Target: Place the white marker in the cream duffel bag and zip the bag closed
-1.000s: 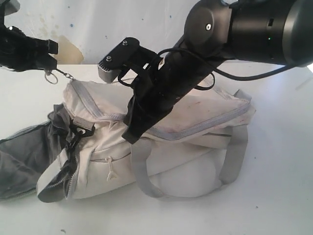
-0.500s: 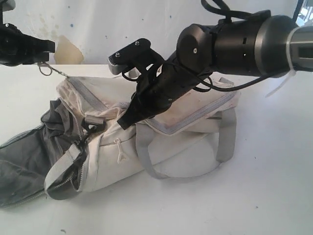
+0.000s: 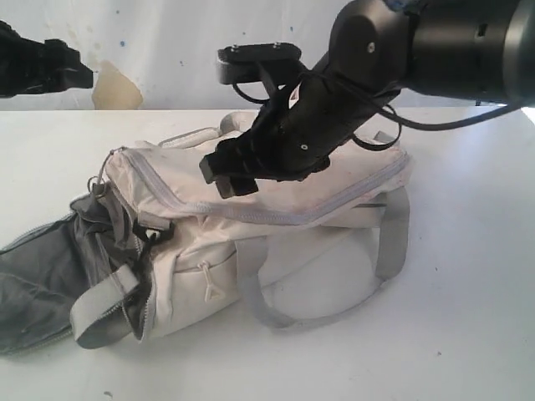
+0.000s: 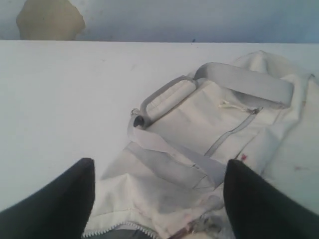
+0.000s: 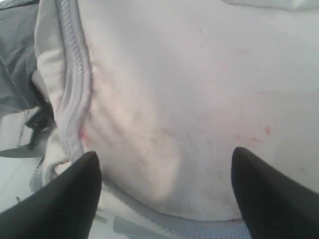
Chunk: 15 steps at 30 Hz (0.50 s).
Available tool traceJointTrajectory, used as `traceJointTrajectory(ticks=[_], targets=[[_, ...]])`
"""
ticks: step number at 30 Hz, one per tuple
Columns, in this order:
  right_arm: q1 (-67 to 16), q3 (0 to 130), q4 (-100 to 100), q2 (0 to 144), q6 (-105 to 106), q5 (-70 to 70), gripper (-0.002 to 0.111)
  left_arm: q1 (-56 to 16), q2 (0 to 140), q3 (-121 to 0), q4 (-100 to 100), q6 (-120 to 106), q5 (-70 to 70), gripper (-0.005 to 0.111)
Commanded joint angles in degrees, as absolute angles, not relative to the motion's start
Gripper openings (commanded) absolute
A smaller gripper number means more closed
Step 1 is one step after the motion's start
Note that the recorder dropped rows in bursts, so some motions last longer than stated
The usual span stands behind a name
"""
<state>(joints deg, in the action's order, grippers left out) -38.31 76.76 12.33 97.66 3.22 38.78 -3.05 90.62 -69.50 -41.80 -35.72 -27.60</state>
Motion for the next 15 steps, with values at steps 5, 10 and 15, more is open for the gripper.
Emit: traceJointTrajectory(ticks=[5,10,15], targets=[[-37.65,76.65,9.16,93.13,-5.40,54.61,0.063,-3.00,84.29,-69.79,-35.44,-24.77,-42.42,0.056],[-37.18,76.65,6.99,91.61,-5.87,59.76,0.025,-3.00,82.58,-69.79,-21.11,-11.24,-50.56,0.056],[-33.99,76.54,6.84,91.45,-6.24,62.56,0.016,-3.00,81.16,-69.79,-16.46,-8.81,-58.06,0.048]])
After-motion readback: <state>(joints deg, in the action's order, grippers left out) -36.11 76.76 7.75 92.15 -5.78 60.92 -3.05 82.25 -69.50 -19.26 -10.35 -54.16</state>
